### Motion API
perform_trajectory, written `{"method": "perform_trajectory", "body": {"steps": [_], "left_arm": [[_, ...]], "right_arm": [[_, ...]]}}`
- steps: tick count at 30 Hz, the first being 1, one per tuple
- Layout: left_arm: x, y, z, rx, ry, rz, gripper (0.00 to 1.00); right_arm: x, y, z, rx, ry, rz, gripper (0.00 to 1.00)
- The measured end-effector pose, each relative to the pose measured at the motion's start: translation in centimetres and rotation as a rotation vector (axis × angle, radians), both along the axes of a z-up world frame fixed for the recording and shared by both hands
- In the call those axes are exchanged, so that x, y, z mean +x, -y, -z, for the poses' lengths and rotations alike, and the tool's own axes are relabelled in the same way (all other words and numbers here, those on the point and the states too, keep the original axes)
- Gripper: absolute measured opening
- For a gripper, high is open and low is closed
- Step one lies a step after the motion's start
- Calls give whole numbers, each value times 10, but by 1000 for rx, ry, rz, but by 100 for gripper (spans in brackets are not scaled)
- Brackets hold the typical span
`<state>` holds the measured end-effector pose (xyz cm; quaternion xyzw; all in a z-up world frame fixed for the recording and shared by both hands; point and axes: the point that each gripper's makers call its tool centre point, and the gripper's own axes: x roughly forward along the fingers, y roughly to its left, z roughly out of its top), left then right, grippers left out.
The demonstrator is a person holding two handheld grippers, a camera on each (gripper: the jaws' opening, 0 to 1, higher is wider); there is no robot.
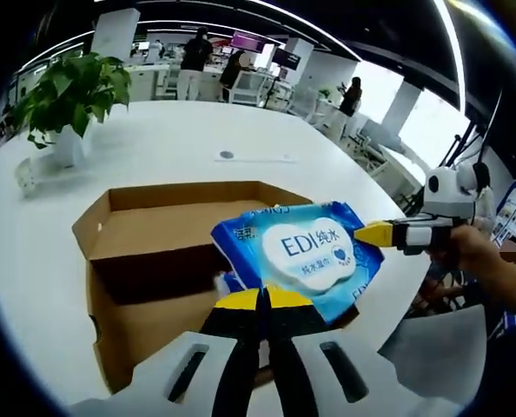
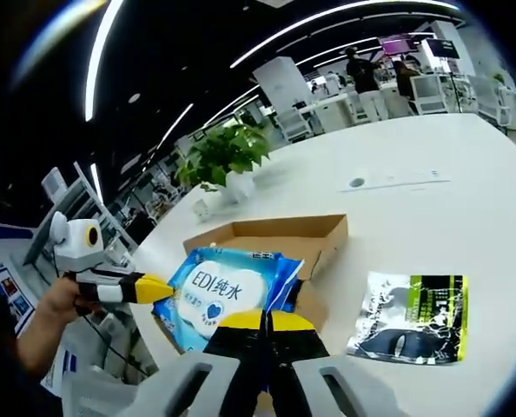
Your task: Operate the shoe box by opening the lid, removing the specified soft item, and placing it in the target area until the item is outside and the box remains undamaged.
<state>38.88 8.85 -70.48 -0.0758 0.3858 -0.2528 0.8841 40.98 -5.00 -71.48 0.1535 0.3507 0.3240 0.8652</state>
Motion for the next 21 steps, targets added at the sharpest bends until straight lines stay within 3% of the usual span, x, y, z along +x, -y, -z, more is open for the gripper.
{"method": "perform_trajectory", "body": {"steps": [21], "left_arm": [[17, 63, -2, -31, 18, 64, 0]], "right_arm": [[3, 62, -1, -35, -1, 66, 0]]}}
